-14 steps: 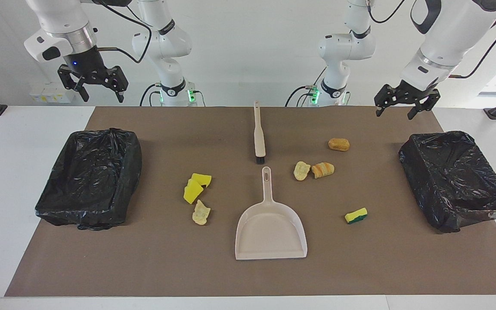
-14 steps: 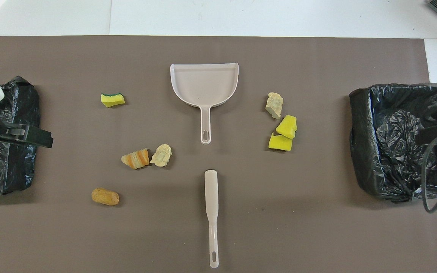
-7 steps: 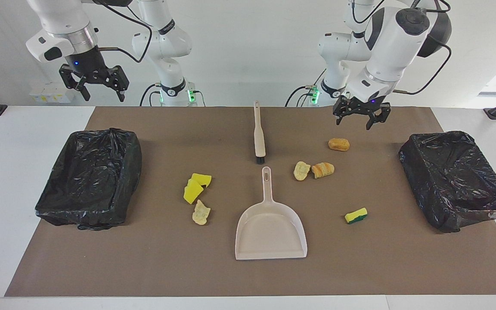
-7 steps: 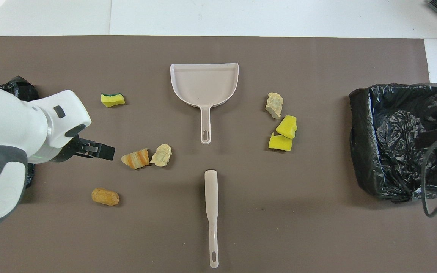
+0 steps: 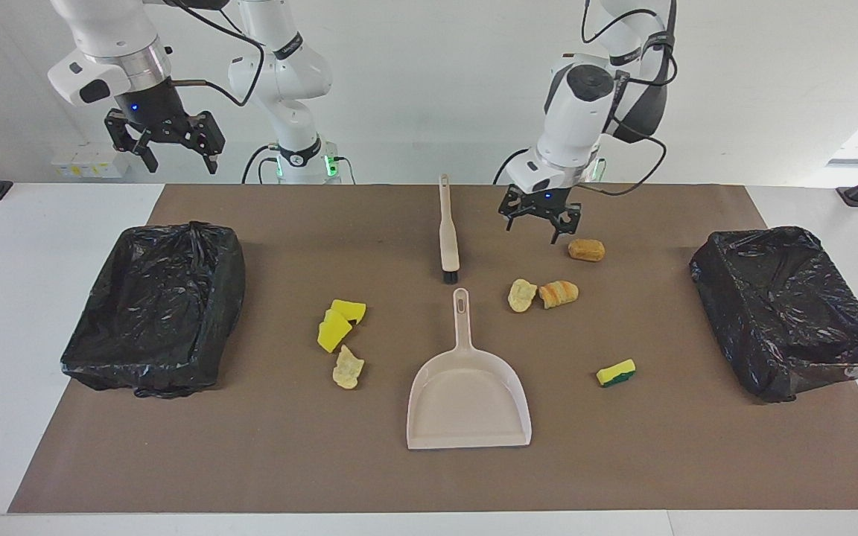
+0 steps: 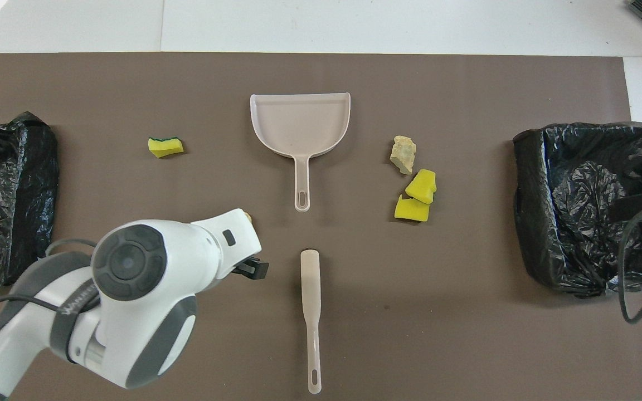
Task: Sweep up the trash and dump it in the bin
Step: 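Reach the left gripper toward the beige brush handle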
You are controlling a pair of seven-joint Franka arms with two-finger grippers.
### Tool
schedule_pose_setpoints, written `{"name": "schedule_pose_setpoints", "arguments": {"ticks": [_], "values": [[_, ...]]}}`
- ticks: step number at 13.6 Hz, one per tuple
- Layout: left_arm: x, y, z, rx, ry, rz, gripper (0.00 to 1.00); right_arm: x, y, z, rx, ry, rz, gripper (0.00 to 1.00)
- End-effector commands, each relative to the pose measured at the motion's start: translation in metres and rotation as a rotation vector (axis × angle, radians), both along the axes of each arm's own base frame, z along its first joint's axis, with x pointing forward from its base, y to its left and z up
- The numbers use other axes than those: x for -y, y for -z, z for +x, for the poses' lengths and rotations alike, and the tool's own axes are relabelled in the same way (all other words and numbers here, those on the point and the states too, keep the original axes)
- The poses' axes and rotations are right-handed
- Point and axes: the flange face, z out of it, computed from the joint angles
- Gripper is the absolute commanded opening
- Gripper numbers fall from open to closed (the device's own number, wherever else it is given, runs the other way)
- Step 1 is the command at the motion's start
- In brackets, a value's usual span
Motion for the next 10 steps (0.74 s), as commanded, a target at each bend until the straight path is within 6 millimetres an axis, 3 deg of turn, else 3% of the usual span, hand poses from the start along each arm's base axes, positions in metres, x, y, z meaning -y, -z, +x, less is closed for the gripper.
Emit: {"name": "schedule_pose_setpoints", "arguments": {"ticks": [1,5,7,10], "values": [[0.043,0.036,-0.047,0.023,-0.04,-0.043,1.0,0.001,0.0,-0.008,-0.003,-0.022,0.02,1.0],[0.096,0.058,-0.098,-0.002,-0.067,-0.044,1.0,0.001,0.004,-0.01,-0.012,-0.022,0.023,1.0],[0.111,0.078,-0.123,-0.016,-0.086,-0.039,1.0,0.004,0.008,-0.017,-0.024,-0.016,0.023,1.0],[0.117,0.098,-0.168,-0.033,-0.107,-0.017,1.0,0.006,0.01,-0.019,-0.027,-0.015,0.024,1.0]]}}
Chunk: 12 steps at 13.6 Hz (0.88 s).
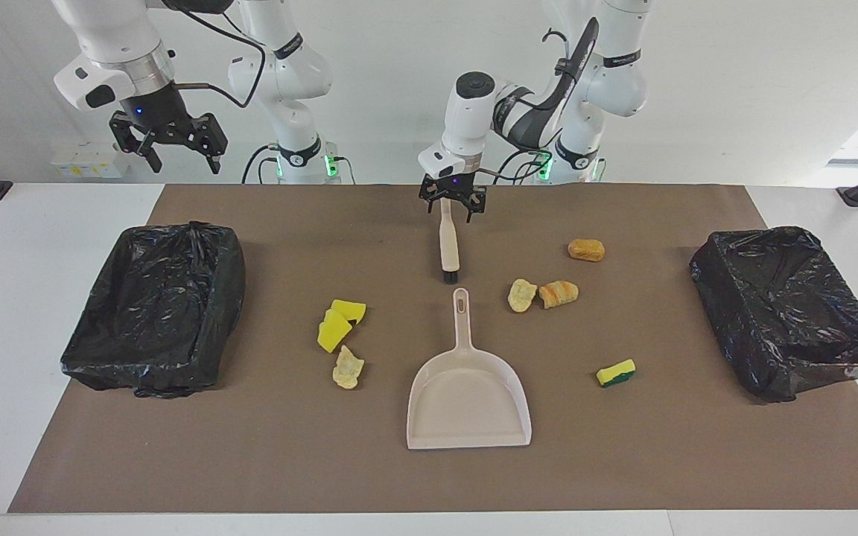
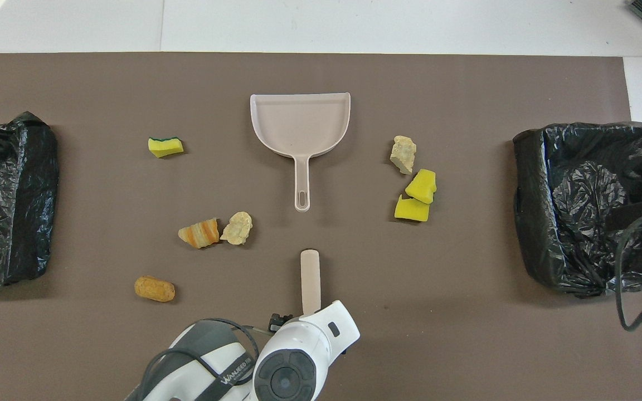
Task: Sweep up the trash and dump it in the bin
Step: 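Reach the left gripper toward the beige brush handle, then grasp the beige brush handle with the left gripper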
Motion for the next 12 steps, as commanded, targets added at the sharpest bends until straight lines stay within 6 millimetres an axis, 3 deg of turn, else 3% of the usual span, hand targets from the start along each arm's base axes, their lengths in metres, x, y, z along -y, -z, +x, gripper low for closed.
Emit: {"name": "schedule_pose_setpoints", "arguments": {"ticks": [1,3,5,7,10,12], "values": [[-0.003,0.0108,-0.0342,0.002,-0.052,-0.009,1.0,0.0036,0.0,-0.0105,0.004,-0.017,0.021,1.0],[-0.0007,0.0128,-0.0406,0.008,-0.07,-0.004,1.0,0.0026,0.0003,-0.0107,0.001,-0.018,0.022,1.0],[-0.0003,0.0116,-0.0405,0.02,-0.091,-0.004,0.87,0.0034,0.0011,-0.011,-0.002,-0.016,0.023,1.0],[0.0,0.0111,-0.0403,0.021,-0.095,-0.003,0.86,0.0043,0.0011,-0.011,-0.003,-0.016,0.021,1.0],[-0.0006,0.0083,-0.0408,0.026,-0.116,0.0,0.67,0.0026,0.0006,-0.0117,-0.004,-0.019,0.023,1.0],[-0.0017,0.0087,-0.0398,0.025,-0.124,0.005,0.64,0.0042,0.0005,-0.0117,-0.002,-0.016,0.023,1.0]]}}
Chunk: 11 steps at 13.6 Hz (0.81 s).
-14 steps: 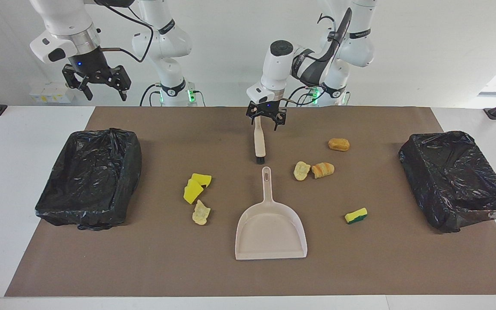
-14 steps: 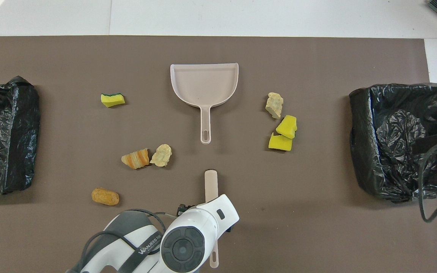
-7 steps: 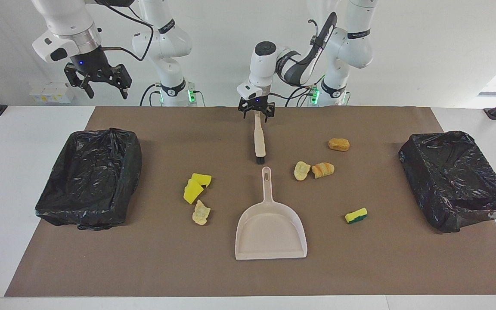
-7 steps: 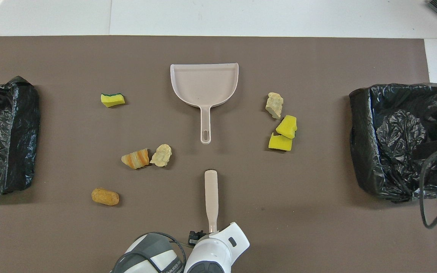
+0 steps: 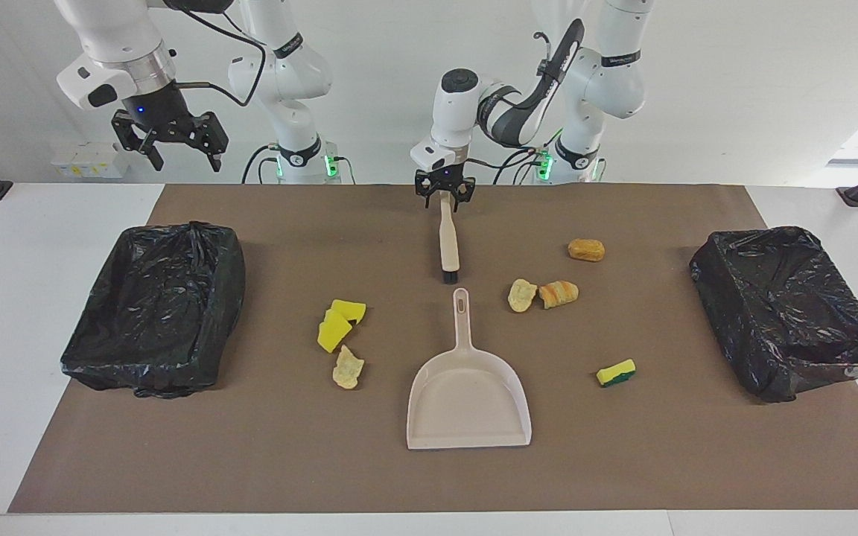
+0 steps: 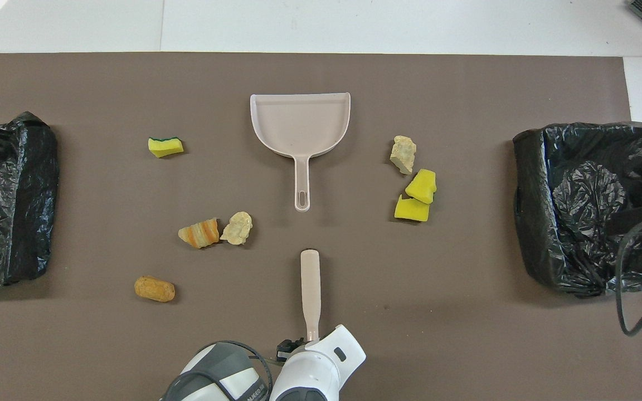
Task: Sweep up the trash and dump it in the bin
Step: 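Grasp the beige brush handle with the left gripper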
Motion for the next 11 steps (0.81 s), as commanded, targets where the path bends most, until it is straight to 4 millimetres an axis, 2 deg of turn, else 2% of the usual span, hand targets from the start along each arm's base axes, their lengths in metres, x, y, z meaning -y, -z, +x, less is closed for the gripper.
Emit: {"name": "schedule_pose_setpoints", "arguments": {"ticks": [1,3,5,8,9,11], "values": [[-0.009,-0.002,-0.004,0.016,-0.017,0.001,0.64,0.003,0.0,-0.008,-0.001,-0.017,0.022,1.0],[-0.011,-0.002,-0.002,0.014,-0.02,0.007,0.6,0.004,0.0,-0.008,-0.001,-0.017,0.02,1.0],[-0.012,-0.001,-0.002,0.009,-0.02,0.016,0.45,0.003,0.0,-0.008,-0.002,-0.017,0.022,1.0],[-0.017,-0.009,0.004,0.003,-0.035,0.025,0.08,0.004,0.0,-0.008,-0.001,-0.017,0.02,1.0],[-0.019,-0.012,0.006,0.003,-0.035,0.038,0.0,0.003,0.0,-0.008,-0.001,-0.017,0.022,1.0],[-0.027,-0.023,0.017,0.007,-0.057,0.046,0.0,0.003,0.0,-0.008,-0.004,-0.017,0.022,1.0]]}}
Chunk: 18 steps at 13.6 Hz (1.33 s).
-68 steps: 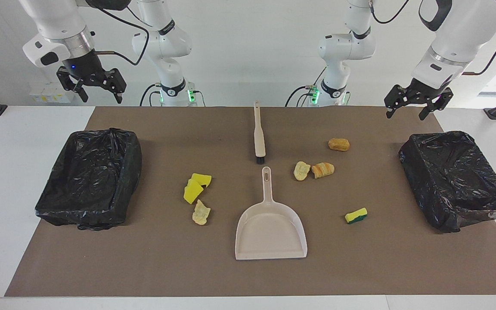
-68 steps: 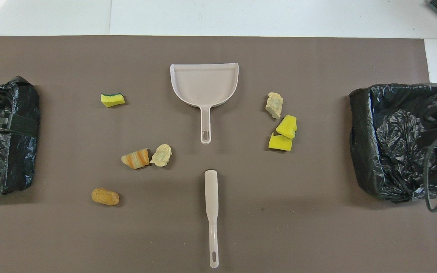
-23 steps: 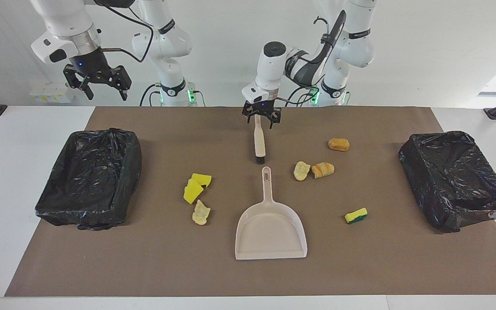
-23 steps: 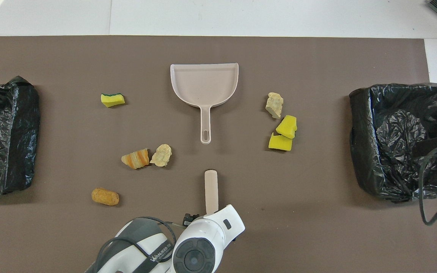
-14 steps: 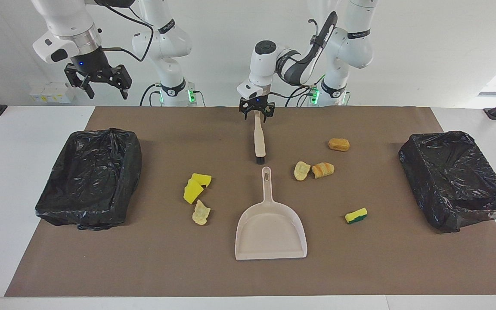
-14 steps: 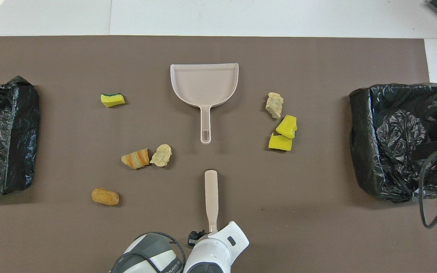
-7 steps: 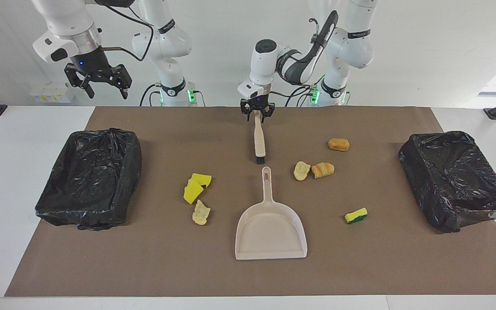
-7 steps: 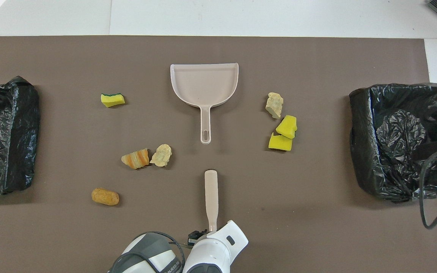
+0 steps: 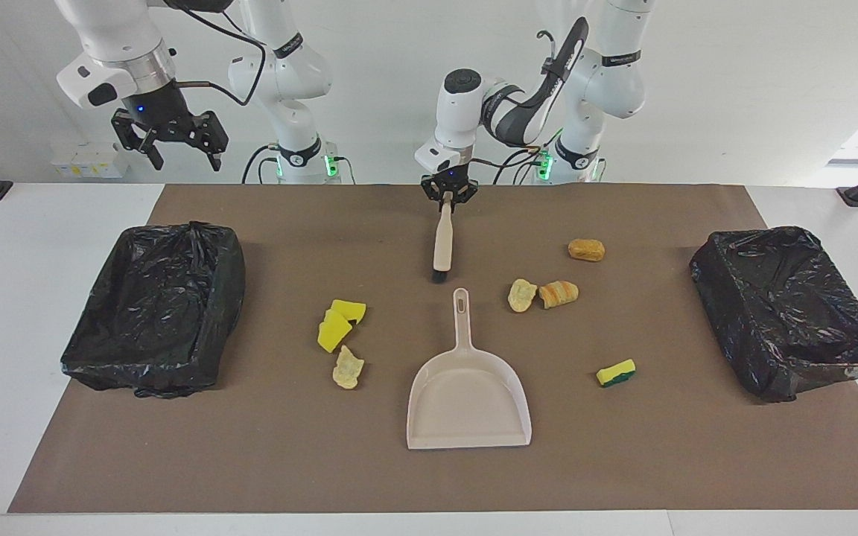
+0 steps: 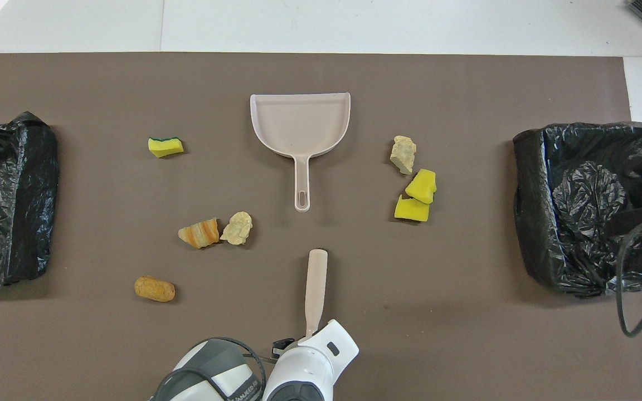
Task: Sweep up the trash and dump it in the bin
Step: 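Grasp the beige brush handle with the left gripper, then lift the brush with the left gripper while the right gripper grasps the dustpan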
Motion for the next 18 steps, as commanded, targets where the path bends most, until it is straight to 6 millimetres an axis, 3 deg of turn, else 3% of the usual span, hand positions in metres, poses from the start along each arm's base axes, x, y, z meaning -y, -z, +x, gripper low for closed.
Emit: {"name": "schedule_pose_setpoints", "arguments": {"ticks": [1,3,6,7,8,9,12,16,18], "values": [[-0.017,-0.026,0.008,0.01,-0.031,0.023,0.0,-0.002,-0.001,-0.007,-0.005,-0.026,0.021,1.0],[-0.036,-0.055,0.023,0.003,-0.078,0.04,0.0,-0.004,-0.005,-0.008,-0.004,-0.036,0.015,1.0],[-0.072,-0.101,0.045,0.012,-0.144,0.032,0.0,-0.027,0.004,0.007,-0.002,-0.028,0.013,1.0],[-0.084,-0.115,0.056,0.015,-0.148,0.03,0.0,-0.037,0.015,0.015,-0.018,0.021,0.01,1.0],[-0.097,-0.13,0.073,0.01,-0.135,0.037,0.0,-0.06,0.021,0.023,-0.031,0.046,0.014,1.0],[-0.115,-0.142,0.093,-0.004,-0.115,0.055,0.0,-0.078,0.014,0.034,-0.014,0.063,0.019,1.0],[-0.166,-0.146,0.138,-0.017,-0.072,0.067,0.0,-0.127,0.051,0.081,-0.035,0.087,0.035,1.0],[-0.258,-0.137,0.2,0.006,-0.023,0.049,0.0,-0.243,0.112,0.138,0.021,0.114,0.027,1.0],[-0.294,-0.135,0.231,0.03,0.024,0.047,0.0,-0.279,0.143,0.148,0.053,0.109,0.043,1.0]]}}
